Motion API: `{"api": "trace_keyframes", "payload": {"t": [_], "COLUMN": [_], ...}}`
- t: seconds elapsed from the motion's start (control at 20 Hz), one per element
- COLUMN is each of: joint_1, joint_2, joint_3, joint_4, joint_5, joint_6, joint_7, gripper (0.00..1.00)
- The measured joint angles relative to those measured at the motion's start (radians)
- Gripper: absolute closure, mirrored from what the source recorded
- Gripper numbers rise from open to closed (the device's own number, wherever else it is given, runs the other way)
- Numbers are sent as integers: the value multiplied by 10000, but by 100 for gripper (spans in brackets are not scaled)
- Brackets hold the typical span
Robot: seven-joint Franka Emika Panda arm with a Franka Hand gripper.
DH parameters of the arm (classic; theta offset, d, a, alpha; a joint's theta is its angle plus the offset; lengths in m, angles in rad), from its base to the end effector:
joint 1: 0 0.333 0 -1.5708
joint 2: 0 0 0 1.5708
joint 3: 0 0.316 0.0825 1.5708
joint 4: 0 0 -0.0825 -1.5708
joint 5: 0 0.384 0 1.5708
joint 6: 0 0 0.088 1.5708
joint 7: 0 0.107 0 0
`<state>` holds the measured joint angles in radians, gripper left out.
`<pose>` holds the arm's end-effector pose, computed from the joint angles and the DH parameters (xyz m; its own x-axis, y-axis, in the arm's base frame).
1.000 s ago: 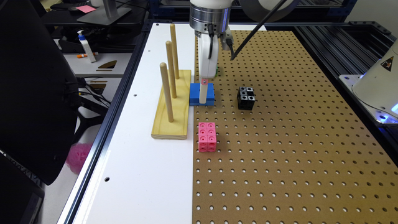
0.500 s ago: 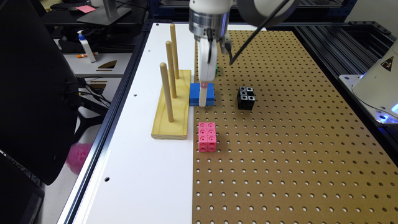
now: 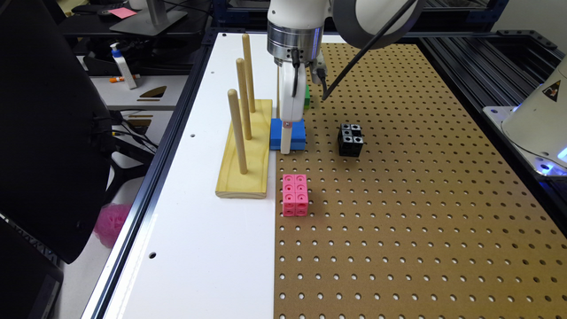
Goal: Pick up blue block.
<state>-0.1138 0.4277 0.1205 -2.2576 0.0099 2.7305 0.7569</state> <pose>0.5426 0.0052 0.1767 0.7172 -0.6969 -0.0028 -0.6952 -0.7152 -0.0720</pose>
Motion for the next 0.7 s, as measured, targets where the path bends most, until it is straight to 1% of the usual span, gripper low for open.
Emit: {"api": "trace_keyframes", "payload": {"t": [0.2,0.3,0.6,0.7], "joint_1": [-3,-9,-11,-11], "joint_2": [-4,-121,-911,-1345], "joint_3": [-1,-7,-8,-6], "joint_4": [-3,-6,-18,-23], "joint_5": [0,0,0,3], "joint_6": [-7,-121,-936,-1390], "joint_7": [0,0,2,10], "gripper": [100,100,100,100]}}
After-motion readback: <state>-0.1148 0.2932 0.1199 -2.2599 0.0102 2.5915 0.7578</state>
